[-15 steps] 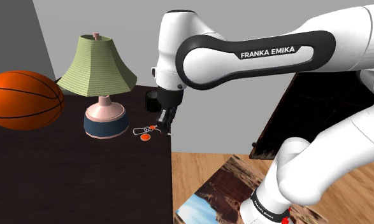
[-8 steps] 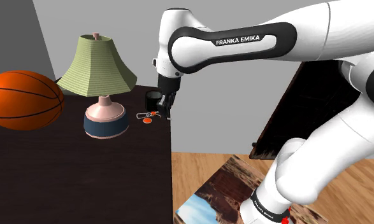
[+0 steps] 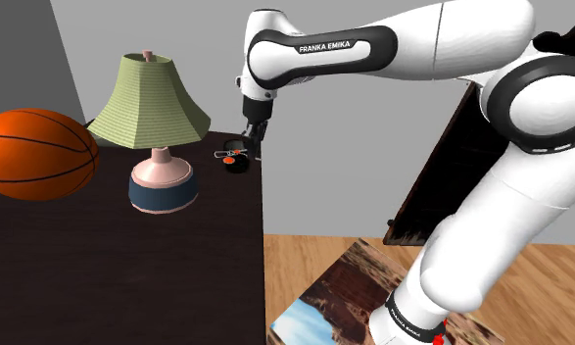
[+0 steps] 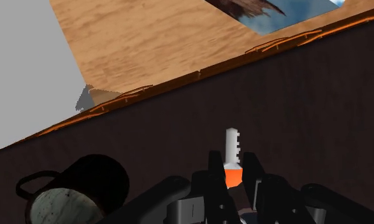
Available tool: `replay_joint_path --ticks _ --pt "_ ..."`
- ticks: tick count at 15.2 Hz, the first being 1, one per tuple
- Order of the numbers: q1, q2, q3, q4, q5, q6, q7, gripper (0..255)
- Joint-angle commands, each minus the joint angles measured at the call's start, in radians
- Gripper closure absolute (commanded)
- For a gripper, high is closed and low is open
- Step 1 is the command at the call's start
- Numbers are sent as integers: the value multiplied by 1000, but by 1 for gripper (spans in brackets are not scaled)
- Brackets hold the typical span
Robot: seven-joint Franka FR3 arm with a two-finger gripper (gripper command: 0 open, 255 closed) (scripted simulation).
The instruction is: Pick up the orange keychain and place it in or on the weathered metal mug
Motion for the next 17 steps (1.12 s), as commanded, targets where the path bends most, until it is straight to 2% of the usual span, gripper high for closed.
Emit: replay_joint_path --ticks 1,9,15,17 --pt "-17 46 -18 46 -8 -1 -33 255" --pt "-78 287 -74 361 -28 -76 -146 255" --pt "-121 518 -101 702 -32 -186 -220 255" --pt "-122 514 -101 668 -32 -157 -220 255"
